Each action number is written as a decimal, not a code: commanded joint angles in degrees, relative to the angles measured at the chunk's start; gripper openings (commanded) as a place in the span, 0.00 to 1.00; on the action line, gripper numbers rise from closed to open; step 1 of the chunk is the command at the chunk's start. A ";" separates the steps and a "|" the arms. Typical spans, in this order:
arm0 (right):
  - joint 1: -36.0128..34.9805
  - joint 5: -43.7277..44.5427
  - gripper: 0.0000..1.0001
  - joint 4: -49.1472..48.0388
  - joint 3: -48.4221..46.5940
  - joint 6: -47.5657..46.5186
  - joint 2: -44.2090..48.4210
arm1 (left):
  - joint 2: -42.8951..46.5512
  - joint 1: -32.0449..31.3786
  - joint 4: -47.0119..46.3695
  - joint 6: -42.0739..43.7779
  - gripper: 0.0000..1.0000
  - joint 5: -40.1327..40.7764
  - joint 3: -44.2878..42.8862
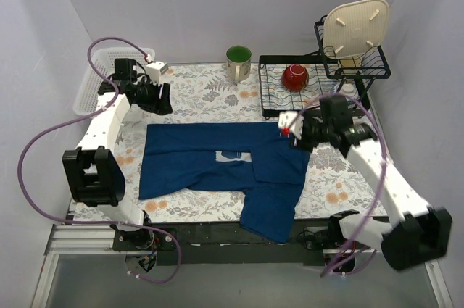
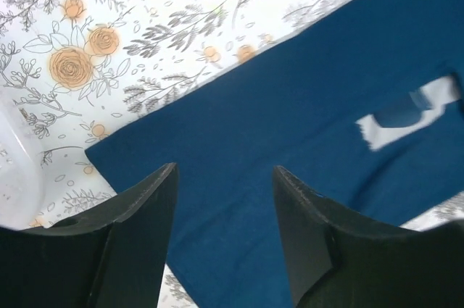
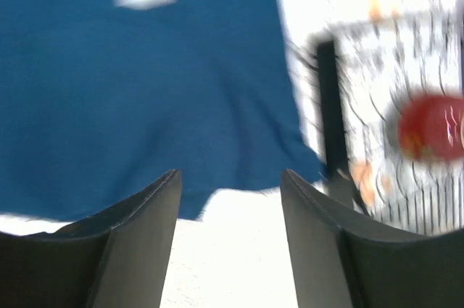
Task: Roll the t-shirts
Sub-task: Fold the T-shirt at the center of the board.
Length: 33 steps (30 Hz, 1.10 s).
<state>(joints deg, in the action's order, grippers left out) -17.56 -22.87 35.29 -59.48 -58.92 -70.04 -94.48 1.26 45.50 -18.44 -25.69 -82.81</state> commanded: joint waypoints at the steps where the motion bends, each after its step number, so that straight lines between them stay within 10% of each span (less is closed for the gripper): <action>1: -6.50 -11.49 0.65 13.45 15.61 -15.68 13.06 | 4.47 -0.03 3.29 -2.65 0.55 -4.72 2.73; 7: -21.70 -14.13 0.64 27.19 22.65 -28.09 21.87 | 4.83 -0.03 4.51 -3.45 0.55 -3.75 4.76; 15: -47.62 -10.35 0.57 20.16 22.22 -11.58 11.70 | 8.43 -0.03 5.57 -4.42 0.55 -1.91 8.53; 33: -56.26 -5.95 0.45 11.56 24.68 -3.92 3.33 | 11.07 -0.03 3.90 -4.68 0.56 -0.94 13.72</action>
<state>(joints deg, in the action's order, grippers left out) -72.27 -28.23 47.51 -35.70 -64.23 -67.18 -84.97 1.28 50.33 -23.00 -26.57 -69.73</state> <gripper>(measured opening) 0.454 0.556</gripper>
